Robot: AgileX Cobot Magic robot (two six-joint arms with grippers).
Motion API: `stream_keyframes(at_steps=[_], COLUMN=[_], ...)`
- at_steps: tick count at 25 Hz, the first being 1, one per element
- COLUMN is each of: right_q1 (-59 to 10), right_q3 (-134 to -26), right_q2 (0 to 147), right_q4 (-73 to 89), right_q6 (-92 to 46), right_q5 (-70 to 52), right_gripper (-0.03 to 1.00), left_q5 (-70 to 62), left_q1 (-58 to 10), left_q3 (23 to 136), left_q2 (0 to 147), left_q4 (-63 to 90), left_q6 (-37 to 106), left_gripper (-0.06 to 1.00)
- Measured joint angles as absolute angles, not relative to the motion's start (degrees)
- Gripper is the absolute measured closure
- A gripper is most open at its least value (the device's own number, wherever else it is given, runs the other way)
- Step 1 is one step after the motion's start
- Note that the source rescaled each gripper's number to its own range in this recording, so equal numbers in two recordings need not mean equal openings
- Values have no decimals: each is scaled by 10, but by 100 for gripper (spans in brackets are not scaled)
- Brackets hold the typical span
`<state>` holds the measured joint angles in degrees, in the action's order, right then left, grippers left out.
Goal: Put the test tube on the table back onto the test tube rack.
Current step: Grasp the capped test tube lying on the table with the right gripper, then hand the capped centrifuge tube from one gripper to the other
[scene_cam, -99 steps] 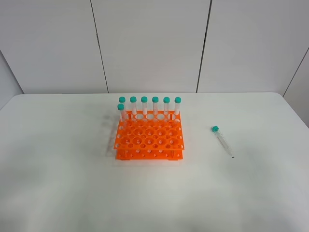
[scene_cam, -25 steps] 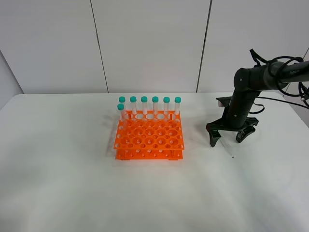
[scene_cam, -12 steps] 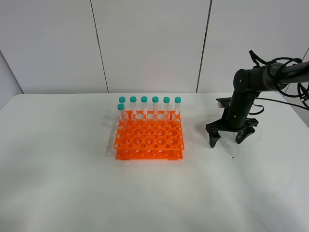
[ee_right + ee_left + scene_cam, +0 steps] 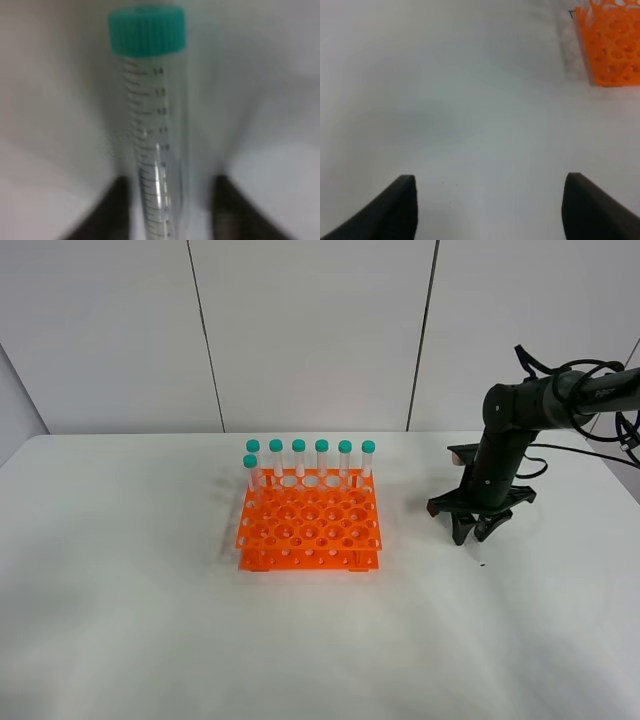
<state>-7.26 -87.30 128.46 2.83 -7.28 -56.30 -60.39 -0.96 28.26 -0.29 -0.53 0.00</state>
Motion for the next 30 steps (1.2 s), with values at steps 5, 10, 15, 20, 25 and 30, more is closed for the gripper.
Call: stream_keyframes(at_steps=[5,10,15,20,25,30], right_q1=[-73,-73,-73,-73,-73,-73], right_q3=[-873,-873,-871,-802,-647,-558], right_q2=[1274,1209,1115,988,834,751], right_q4=[12,-3,-4,-3,34,45], right_q6=[-75,-78,-80,-81,-98,-110], right_q5=[-564,-564,-613,-628,-631,-600], right_gripper=[97,97,97,97,97,97], left_q5=[-604,-604,-604,-604,-604,-604], left_q1=[-10,-10,-10,-10,-10,-10], left_q3=[283,283,283,283,283,283], left_q2=[-3,-3,-3,-3,-3,-3], left_q4=[-5,-5,-5,-5,-5,-5], left_q6=[0,0,0,0,0,0], left_gripper=[14,14,14,14,14,14])
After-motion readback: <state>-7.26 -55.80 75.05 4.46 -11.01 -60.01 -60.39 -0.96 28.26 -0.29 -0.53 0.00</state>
